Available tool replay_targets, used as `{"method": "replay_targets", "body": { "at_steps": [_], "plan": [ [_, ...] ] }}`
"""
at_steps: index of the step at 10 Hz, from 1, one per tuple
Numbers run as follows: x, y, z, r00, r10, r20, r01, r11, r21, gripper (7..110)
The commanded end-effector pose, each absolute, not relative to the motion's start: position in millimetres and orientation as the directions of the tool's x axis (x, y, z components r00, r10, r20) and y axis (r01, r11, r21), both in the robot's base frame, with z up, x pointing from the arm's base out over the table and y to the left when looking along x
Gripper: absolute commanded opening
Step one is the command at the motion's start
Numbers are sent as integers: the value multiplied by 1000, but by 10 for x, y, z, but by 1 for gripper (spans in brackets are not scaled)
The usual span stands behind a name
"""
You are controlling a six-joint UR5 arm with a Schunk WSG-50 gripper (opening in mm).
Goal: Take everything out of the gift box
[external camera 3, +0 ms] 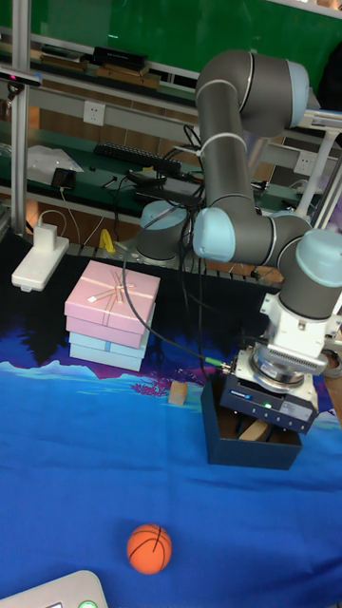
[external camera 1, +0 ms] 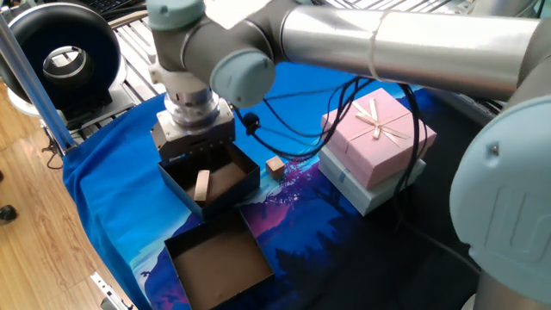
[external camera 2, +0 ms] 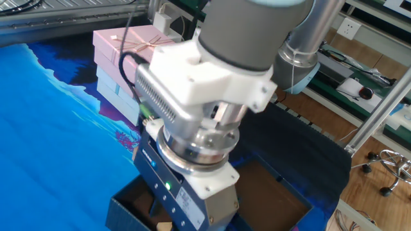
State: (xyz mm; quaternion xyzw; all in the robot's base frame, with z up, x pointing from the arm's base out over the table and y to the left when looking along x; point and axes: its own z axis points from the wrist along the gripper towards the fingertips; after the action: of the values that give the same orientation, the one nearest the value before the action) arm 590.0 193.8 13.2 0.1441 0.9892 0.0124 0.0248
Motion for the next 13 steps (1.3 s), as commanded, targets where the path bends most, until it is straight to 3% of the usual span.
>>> {"method": "replay_targets", "body": {
  "at_steps": [1,7,8,13],
  "plan": [
    [5756,2008,-56,-928,373,15,373,926,54,44],
    [5534,1901,-154,-875,481,56,481,877,-11,44],
    [5474,1935,-70,-863,500,79,499,866,-28,7],
    [5575,2212,4,-863,499,81,503,864,31,7]
  ]
}}
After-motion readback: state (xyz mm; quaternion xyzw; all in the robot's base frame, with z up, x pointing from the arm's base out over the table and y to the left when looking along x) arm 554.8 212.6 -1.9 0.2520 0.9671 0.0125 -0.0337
